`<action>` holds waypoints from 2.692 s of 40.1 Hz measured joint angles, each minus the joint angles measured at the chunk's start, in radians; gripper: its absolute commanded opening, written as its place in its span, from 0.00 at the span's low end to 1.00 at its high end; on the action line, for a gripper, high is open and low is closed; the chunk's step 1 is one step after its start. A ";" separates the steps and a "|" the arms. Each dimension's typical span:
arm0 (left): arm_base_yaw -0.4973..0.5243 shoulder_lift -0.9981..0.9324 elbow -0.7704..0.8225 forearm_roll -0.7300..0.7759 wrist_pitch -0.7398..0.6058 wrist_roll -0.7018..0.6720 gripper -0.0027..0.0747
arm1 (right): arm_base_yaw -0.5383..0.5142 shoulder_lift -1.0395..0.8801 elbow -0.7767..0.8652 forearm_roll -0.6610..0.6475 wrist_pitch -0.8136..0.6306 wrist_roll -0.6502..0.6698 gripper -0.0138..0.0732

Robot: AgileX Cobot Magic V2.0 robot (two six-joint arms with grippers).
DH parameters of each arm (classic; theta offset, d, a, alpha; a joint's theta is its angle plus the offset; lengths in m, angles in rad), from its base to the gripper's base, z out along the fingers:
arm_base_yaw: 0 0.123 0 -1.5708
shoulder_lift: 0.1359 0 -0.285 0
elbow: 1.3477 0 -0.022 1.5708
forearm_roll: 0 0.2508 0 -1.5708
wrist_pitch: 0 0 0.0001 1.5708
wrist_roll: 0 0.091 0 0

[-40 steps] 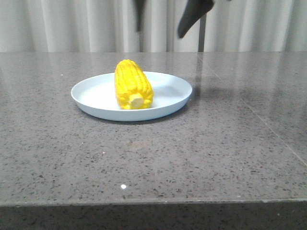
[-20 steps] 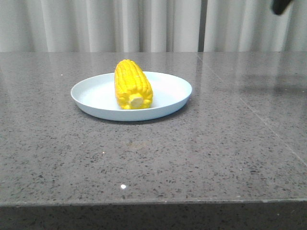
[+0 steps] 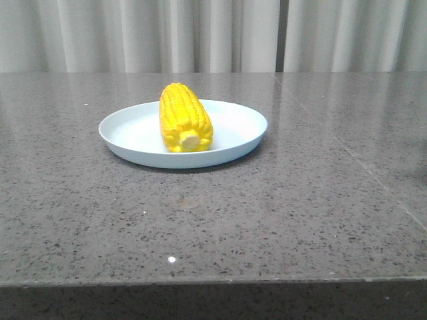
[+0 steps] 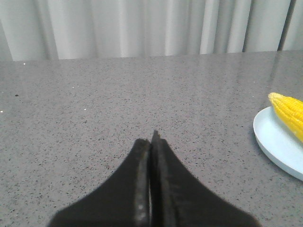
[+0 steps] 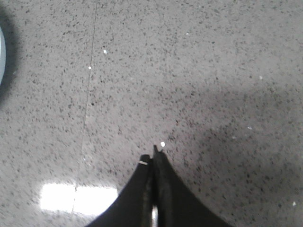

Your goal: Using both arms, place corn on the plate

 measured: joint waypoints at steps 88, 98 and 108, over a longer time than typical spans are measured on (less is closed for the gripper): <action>0.000 -0.145 0.179 0.012 -0.160 0.000 0.01 | 0.000 -0.810 0.424 -0.096 -0.164 -0.008 0.09; 0.000 -0.284 0.347 0.015 -0.186 0.000 0.01 | 0.000 -0.810 0.424 -0.096 -0.162 -0.008 0.09; 0.000 -0.284 0.404 0.016 -0.237 0.000 0.01 | 0.000 -0.810 0.424 -0.097 -0.162 -0.008 0.09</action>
